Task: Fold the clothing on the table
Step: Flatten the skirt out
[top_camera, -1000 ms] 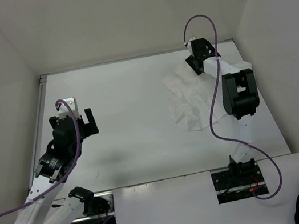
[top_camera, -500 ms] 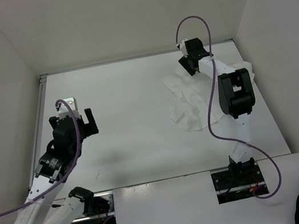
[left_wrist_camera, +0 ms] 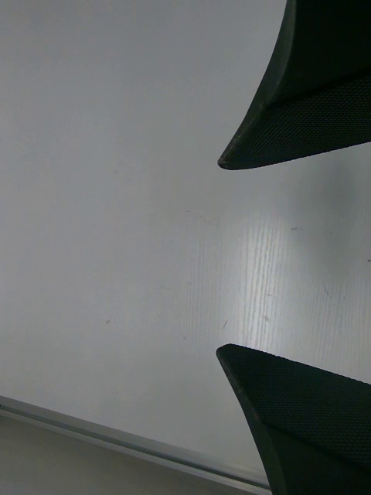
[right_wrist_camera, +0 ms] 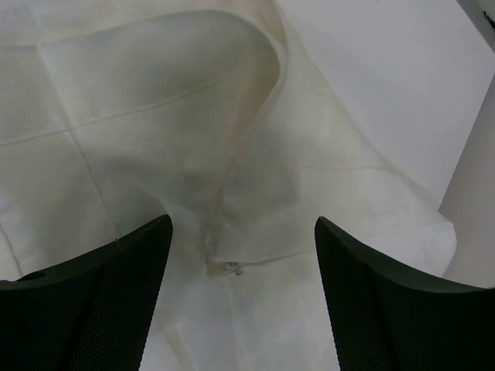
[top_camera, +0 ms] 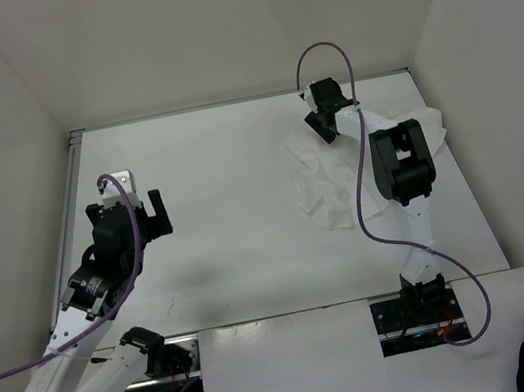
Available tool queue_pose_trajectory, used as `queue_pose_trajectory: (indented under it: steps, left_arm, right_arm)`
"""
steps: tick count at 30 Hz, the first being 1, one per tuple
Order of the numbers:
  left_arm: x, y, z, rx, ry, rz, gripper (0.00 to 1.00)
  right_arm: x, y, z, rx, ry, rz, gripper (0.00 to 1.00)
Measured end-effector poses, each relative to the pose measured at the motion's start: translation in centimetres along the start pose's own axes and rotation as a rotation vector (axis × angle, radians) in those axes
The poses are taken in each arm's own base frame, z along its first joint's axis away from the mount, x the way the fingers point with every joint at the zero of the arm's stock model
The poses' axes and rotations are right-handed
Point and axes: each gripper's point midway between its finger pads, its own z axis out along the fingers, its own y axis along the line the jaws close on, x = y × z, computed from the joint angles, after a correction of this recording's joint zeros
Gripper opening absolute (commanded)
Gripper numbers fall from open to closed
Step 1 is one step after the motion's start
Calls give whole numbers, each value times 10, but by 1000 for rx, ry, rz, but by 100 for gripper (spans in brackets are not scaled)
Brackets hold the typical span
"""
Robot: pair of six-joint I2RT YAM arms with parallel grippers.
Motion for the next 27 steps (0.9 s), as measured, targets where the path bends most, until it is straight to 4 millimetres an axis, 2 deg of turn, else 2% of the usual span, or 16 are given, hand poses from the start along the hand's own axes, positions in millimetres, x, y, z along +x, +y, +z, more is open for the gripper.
queue_pose_trajectory:
  steps: [7,11,13,14,15,16,21,25,27]
  left_arm:
    - [0,0,0,0,0,1,100]
    - [0,0,0,0,0,0,100]
    - [0,0,0,0,0,0,100]
    - [0,0,0,1,2,1,100]
    - [1,-1,1,2,6,3,100]
    - [4,-2,3,2,17,9,100]
    - [19,-11,16,14,90,47,100]
    - [26,-14,18,24,118,60,100]
    - [26,-14,18,26,118,60,100]
  right_arm:
    - [11,-3,8,49,49,-4,66]
    - [3,-14,4,83,38,13,63]
    - [-3,-19,3,95,26,25,56]
    - [-6,-22,2,101,20,31,56]
    - [-8,-24,1,105,15,38,50]
    - [-10,-25,0,110,12,41,50]
    - [-14,-34,-2,143,15,52,32]
    - [-14,-37,6,166,28,61,0]
    - [-10,-35,12,171,43,64,0]
